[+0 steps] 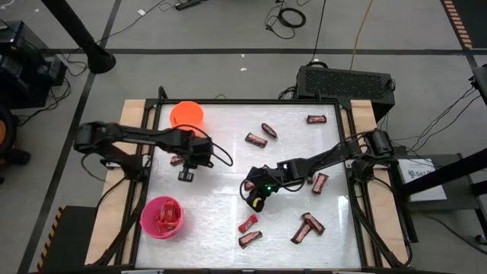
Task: Sort candy by brand, put in halloween buckets
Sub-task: Put the red chocolate bar into the pink bucket
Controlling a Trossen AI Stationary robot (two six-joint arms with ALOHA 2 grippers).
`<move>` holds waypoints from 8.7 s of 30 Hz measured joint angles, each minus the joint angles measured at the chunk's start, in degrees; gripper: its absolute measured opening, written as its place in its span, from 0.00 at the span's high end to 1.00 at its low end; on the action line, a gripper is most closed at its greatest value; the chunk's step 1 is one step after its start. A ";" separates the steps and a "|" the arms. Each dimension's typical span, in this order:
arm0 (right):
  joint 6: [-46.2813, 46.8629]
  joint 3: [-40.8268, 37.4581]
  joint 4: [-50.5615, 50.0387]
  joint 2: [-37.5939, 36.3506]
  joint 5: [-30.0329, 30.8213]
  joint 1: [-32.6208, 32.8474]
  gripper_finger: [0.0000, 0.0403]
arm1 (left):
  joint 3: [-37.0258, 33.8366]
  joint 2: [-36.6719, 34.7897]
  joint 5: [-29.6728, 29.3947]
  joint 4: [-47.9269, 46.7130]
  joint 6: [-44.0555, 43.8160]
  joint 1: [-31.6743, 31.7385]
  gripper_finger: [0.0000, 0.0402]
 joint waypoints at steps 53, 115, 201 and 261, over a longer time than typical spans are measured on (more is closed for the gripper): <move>-8.23 0.02 3.15 0.00 -3.12 2.01 0.56 | 1.35 -1.58 17.74 20.06 -7.43 -15.05 0.99; -10.34 0.02 0.31 0.07 -1.57 3.15 0.56 | 9.48 -6.68 3.19 0.96 -16.58 -21.62 1.00; -41.59 -0.04 6.55 4.04 9.10 3.51 0.99 | 6.90 -4.93 2.88 18.02 -14.09 -15.77 0.70; -46.00 0.00 13.64 0.81 13.47 -1.73 0.99 | 6.92 4.25 14.92 25.07 -32.33 -10.55 0.55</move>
